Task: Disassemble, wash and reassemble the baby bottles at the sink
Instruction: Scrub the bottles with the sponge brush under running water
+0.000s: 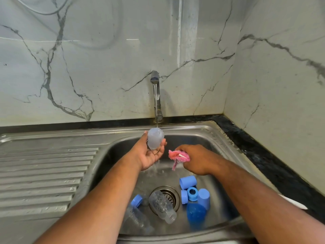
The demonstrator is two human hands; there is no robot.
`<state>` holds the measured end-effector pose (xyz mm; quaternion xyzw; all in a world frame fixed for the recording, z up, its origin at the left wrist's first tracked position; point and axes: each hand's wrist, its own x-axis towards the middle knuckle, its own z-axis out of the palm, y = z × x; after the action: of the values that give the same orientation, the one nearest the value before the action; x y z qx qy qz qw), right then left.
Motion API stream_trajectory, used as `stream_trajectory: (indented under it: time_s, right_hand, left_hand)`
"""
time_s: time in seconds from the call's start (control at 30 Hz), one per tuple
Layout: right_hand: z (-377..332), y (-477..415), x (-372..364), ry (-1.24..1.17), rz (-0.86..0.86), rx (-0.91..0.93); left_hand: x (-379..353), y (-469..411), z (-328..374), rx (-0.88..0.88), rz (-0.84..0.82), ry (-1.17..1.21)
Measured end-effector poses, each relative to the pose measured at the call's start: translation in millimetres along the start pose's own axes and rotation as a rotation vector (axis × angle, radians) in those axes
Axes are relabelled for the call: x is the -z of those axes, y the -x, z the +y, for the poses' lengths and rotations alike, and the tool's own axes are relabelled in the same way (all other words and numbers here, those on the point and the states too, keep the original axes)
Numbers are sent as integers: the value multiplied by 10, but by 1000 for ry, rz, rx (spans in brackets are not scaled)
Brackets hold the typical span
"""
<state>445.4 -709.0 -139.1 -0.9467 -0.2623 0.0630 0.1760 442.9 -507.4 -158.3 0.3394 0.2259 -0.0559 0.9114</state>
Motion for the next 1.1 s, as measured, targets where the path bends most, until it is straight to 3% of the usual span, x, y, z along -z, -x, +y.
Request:
stream_trajectory:
  time_s: [0.07, 0.17, 0.23, 0.37, 0.93, 1.1]
  right_hand:
    - [-2, 7, 7, 8, -10, 5]
    - [1, 10, 12, 2, -18, 2]
    - [3, 12, 15, -1, -15, 1]
    - [-1, 12, 11, 3, -21, 2]
    - [7, 6, 3, 15, -28, 12]
    - [16, 11, 0, 15, -34, 14]
  left_hand:
    - [9, 12, -6, -26, 13, -155]
    - [111, -31, -68, -248, 93, -895]
    - [195, -114, -106, -390, 100, -1192]
    - [231, -180, -84, -519, 144, -1123]
    - [173, -236, -151, -652, 186, -1085]
    - [260, -258, -101, -748, 298, -1085]
